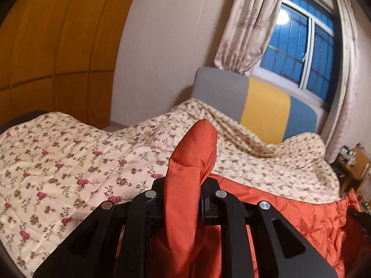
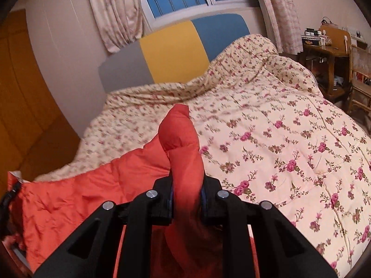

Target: Fold large clothes

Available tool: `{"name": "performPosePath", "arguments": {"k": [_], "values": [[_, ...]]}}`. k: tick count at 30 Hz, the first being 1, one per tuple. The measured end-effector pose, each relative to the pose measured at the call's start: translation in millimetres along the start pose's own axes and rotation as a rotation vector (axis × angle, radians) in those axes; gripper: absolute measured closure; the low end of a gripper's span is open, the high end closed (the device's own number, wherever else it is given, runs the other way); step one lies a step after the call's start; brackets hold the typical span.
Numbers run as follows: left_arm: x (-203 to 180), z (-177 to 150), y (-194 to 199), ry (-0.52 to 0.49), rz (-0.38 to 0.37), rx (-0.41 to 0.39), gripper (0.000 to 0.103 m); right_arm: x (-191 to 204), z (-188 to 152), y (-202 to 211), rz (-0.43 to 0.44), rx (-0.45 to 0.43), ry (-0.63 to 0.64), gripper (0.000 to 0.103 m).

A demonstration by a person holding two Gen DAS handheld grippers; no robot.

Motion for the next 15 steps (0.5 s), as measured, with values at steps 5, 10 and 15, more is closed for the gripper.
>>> {"name": "performPosePath", "arguments": {"k": [5,10,15], "values": [[2,-23,-27,-0.044,0.047,0.039,0.086,-12,-19,-27,-0.037,0.042,-0.007,0.084],[6,-43,-43,-0.047,0.066,0.097,0.086,-26,-38,-49,-0.060,0.108,-0.037,0.078],[11,-64,-59,-0.041,0.073,0.164,0.086,-38,-52,-63,-0.070,0.148,-0.079,0.074]]}}
Point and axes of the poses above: each gripper's, at about its wrist camera, not at the fingertips, and y roughly against the way its jaws point, x to its left, z to its top, the point moved 10 cm from there along -y, roughly the way its jaws point, and after that the axes turned 4 degrees about -x, right-handed, at the moved point
